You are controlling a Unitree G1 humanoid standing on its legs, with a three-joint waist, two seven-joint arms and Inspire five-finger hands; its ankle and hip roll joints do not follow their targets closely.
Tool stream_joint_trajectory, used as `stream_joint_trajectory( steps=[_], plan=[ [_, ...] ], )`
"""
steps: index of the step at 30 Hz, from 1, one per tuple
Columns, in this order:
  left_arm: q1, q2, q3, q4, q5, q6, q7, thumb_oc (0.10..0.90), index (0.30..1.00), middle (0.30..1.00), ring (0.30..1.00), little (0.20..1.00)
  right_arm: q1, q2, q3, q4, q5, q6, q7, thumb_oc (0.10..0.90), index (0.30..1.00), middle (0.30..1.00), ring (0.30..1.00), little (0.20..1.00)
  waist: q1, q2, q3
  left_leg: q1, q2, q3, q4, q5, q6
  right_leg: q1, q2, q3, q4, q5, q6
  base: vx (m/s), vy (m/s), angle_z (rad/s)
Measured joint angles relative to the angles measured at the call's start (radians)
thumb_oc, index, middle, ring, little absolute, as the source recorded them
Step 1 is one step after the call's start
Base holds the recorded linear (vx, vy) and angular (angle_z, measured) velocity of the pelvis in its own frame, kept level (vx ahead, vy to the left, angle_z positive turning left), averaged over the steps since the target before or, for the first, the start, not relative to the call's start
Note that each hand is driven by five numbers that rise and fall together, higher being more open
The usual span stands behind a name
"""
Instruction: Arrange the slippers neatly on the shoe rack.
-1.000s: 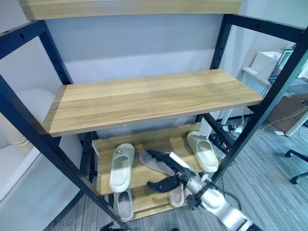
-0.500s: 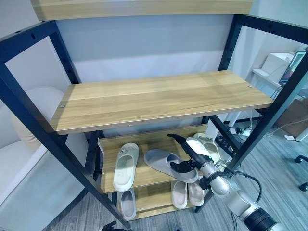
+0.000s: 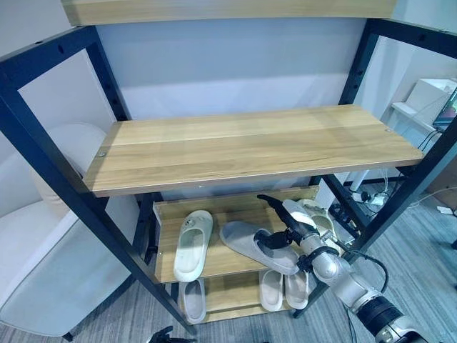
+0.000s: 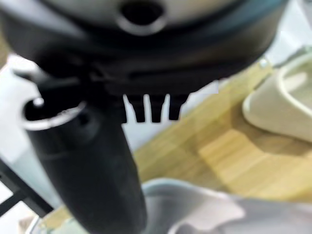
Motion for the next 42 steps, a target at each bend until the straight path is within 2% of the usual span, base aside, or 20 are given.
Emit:
stream_joint_trajectory(
  steps=[5, 18, 30, 31, 32, 33, 34, 42],
  plan=[
    [-0.003, 0.000, -0.001, 0.000, -0.002, -0.006, -0.007, 0.800, 0.900, 0.900, 0.900, 0.900, -0.014, 0.000, 0.015, 0.039, 0.016, 0.001, 0.011, 0.800, 0.900, 0.900, 0.900, 0.900, 0.000, 0.008, 0.002, -0.028, 0.002, -0.012, 0.000, 0.010, -0.011, -0.023, 0.001, -0.012, 0.000, 0.001, -0.001, 0.01, -0.023, 0.07],
    [0.002, 0.003, -0.003, 0.000, -0.001, -0.010, -0.008, 0.800, 0.900, 0.900, 0.900, 0.900, -0.057, 0.000, 0.037, 0.075, 0.060, 0.000, 0.022, 0.800, 0.900, 0.900, 0.900, 0.900, 0.000, 0.036, 0.015, -0.032, 0.003, -0.021, 0.000, 0.010, -0.012, -0.022, 0.002, -0.018, 0.000, -0.001, -0.001, 0.00, 0.000, 0.00],
    [-0.002, 0.023, -0.041, 0.000, -0.001, -0.030, -0.007, 0.800, 0.900, 0.900, 0.900, 0.900, -0.131, 0.052, 0.039, 0.235, 0.109, -0.002, 0.020, 0.800, 0.900, 0.900, 0.900, 0.900, 0.030, 0.035, 0.015, -0.053, 0.003, -0.032, 0.000, 0.017, -0.011, -0.037, 0.001, -0.033, 0.000, -0.001, -0.003, 0.00, -0.002, 0.02],
    [0.006, 0.030, -0.044, 0.001, 0.000, -0.030, -0.006, 0.800, 0.900, 0.900, 0.900, 0.900, -0.132, 0.053, 0.039, 0.236, 0.111, -0.002, 0.020, 0.643, 0.665, 0.665, 0.665, 0.665, 0.031, 0.035, 0.015, -0.055, 0.003, -0.035, 0.000, 0.017, -0.010, -0.038, 0.001, -0.038, 0.000, -0.001, -0.003, -0.01, 0.001, 0.08],
    [0.010, 0.034, -0.049, 0.001, 0.000, -0.030, -0.006, 0.800, 0.900, 0.900, 0.900, 0.900, -0.132, 0.055, 0.039, 0.239, 0.113, -0.002, 0.019, 0.577, 0.566, 0.566, 0.566, 0.566, 0.030, 0.035, 0.015, -0.057, 0.003, -0.037, 0.000, 0.017, -0.010, -0.038, 0.001, -0.038, 0.000, -0.002, -0.003, -0.01, 0.002, 0.06],
    [0.015, 0.038, -0.058, 0.001, 0.000, -0.030, -0.006, 0.800, 0.900, 0.900, 0.900, 0.900, -0.134, 0.058, 0.039, 0.246, 0.113, -0.002, 0.019, 0.453, 0.380, 0.380, 0.380, 0.380, 0.031, 0.035, 0.015, -0.058, 0.003, -0.038, 0.000, 0.017, -0.010, -0.038, 0.001, -0.039, 0.000, -0.002, -0.003, 0.00, 0.009, 0.04],
    [0.025, 0.042, -0.069, 0.002, 0.006, -0.030, -0.006, 0.800, 0.900, 0.900, 0.900, 0.900, -0.142, 0.065, 0.039, 0.265, 0.114, -0.002, 0.019, 0.400, 0.300, 0.300, 0.300, 0.300, 0.030, 0.035, 0.015, -0.058, 0.003, -0.038, 0.000, 0.017, -0.010, -0.039, 0.001, -0.039, 0.000, -0.002, -0.003, 0.00, 0.000, 0.00],
    [0.038, 0.043, -0.071, 0.000, 0.018, -0.038, -0.006, 0.800, 0.900, 0.900, 0.900, 0.900, -0.142, 0.077, 0.035, 0.270, 0.100, 0.001, 0.016, 0.400, 0.300, 0.300, 0.300, 0.300, 0.038, 0.032, 0.020, -0.061, 0.002, -0.042, 0.000, 0.016, -0.015, -0.040, 0.000, -0.042, 0.000, -0.002, -0.003, 0.00, 0.000, 0.00]
  ],
)
